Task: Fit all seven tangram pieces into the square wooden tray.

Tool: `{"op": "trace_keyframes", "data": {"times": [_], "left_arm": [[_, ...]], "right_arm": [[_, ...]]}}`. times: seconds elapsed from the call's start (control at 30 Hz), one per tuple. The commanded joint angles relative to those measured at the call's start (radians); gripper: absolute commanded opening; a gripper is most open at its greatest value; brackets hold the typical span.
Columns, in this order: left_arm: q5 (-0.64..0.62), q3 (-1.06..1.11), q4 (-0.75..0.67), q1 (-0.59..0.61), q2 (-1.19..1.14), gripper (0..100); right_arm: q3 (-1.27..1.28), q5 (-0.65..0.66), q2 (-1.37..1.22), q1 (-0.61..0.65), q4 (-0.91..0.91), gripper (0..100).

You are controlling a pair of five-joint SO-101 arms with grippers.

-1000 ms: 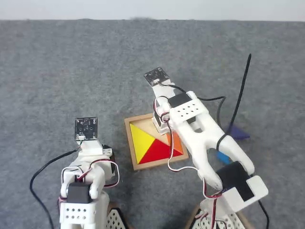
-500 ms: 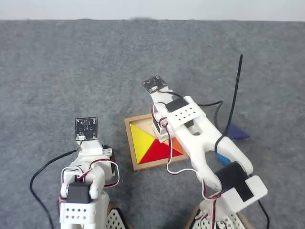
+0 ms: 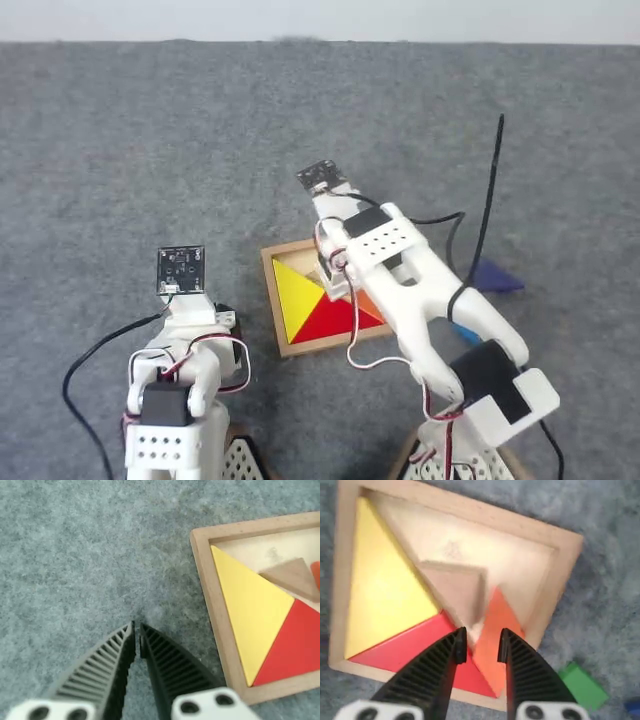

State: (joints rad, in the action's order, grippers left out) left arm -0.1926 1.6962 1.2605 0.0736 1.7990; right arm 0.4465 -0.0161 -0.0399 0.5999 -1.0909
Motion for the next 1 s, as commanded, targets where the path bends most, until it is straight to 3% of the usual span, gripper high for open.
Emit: {"op": "trace_keyframes", "data": {"times": [0.0,0.67,0.83,0.97], "left_arm": [[0.009,-0.013,0.002,0.006,0.02,1],[0.009,-0.013,0.002,0.006,0.02,1],[0.009,-0.013,0.002,0.006,0.02,1],[0.009,-0.013,0.002,0.006,0.02,1]], "right_arm": [[-0.046,-0.017,0.054,0.022,0.042,11.6],[-0.288,0.026,-0.231,0.048,0.047,11.5],[-0.37,0.146,-0.302,0.054,0.053,11.5],[-0.407,0.164,-0.308,0.048,0.047,11.5]]}}
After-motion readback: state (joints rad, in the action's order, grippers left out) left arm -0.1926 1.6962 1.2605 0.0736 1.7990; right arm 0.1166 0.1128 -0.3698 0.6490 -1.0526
